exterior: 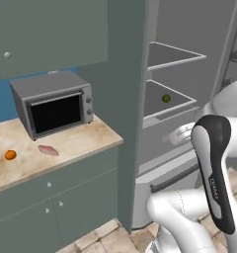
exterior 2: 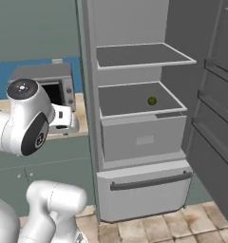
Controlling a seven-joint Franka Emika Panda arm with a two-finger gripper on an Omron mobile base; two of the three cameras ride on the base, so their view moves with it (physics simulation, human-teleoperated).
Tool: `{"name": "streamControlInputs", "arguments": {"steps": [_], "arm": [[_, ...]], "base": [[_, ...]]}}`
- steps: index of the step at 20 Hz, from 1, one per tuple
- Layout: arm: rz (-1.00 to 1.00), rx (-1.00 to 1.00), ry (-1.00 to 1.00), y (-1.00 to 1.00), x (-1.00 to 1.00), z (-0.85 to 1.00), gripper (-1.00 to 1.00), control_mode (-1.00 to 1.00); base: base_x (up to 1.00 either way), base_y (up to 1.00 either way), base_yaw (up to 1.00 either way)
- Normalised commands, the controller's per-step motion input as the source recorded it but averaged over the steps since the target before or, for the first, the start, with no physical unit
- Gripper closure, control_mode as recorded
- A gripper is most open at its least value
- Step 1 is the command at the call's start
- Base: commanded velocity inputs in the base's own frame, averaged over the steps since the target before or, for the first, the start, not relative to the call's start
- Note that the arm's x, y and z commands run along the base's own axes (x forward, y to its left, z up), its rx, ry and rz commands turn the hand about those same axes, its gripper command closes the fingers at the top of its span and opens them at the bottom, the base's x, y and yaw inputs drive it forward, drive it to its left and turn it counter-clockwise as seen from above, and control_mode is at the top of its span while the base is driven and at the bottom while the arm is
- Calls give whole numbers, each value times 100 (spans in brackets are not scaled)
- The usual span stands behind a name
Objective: Open the fridge, remove the tangerine, lime, and steak, and place them on any counter.
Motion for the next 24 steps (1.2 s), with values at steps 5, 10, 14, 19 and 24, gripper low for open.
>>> {"name": "streamControlInputs", "arguments": {"steps": [5, 10, 14, 19, 24], "arm": [[0, 0, 0, 0, 0, 0, -100, 100], [0, 0, 0, 0, 0, 0, -100, 100], [0, 0, 0, 0, 0, 0, -100, 100], [0, 0, 0, 0, 0, 0, -100, 100], [0, 0, 5, -13, 27, -9, -100, -100]], "base": [[58, -49, -6], [71, -35, -3], [84, -25, -1], [64, -33, -2], [36, -26, 0]]}}
